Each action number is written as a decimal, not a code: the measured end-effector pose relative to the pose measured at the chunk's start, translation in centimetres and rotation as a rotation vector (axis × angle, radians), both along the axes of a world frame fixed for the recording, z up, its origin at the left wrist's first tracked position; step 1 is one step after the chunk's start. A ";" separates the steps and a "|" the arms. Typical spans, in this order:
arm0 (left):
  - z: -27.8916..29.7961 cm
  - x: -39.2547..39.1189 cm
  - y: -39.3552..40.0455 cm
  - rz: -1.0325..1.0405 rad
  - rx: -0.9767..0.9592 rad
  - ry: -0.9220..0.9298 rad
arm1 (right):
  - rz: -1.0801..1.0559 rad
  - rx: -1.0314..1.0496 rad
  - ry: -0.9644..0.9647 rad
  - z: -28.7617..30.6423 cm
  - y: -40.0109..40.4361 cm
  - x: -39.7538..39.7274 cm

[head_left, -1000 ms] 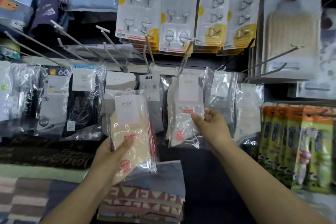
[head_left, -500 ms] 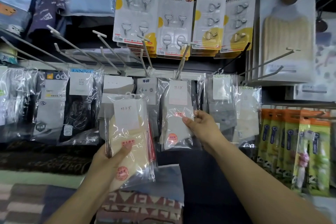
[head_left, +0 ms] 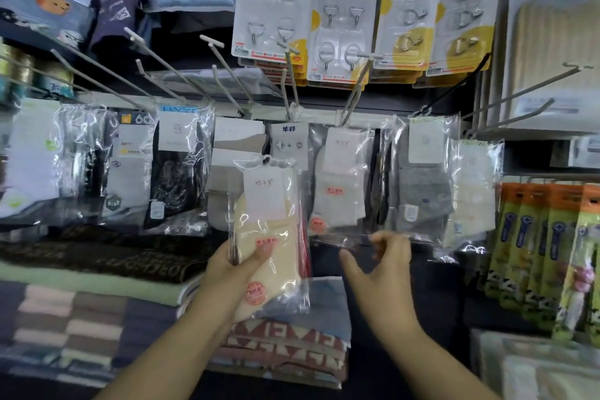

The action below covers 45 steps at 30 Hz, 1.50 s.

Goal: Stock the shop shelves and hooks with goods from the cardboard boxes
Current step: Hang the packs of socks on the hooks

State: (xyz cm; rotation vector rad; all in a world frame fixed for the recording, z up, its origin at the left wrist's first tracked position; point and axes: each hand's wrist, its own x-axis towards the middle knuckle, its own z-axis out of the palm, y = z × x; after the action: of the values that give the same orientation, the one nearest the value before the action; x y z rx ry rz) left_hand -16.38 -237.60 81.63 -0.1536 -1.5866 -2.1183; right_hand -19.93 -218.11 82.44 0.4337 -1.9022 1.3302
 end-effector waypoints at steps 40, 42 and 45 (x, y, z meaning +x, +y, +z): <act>-0.2 -0.8 -0.5 0.118 -0.010 0.003 | 0.350 -0.104 -0.204 6.6 1.8 -3.7; -0.2 -0.7 -0.6 0.111 -0.017 -0.001 | 0.337 -0.098 -0.218 6.2 2.1 -3.9; -0.3 -0.6 -0.4 0.119 -0.036 0.000 | 0.261 -0.123 -0.237 5.0 2.4 -4.2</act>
State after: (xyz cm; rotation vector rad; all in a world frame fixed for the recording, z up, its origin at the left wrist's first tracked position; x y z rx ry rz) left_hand -16.97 -238.01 81.35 -0.0696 -1.5940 -2.0005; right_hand -24.11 -215.73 87.47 0.4919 -1.9903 1.7259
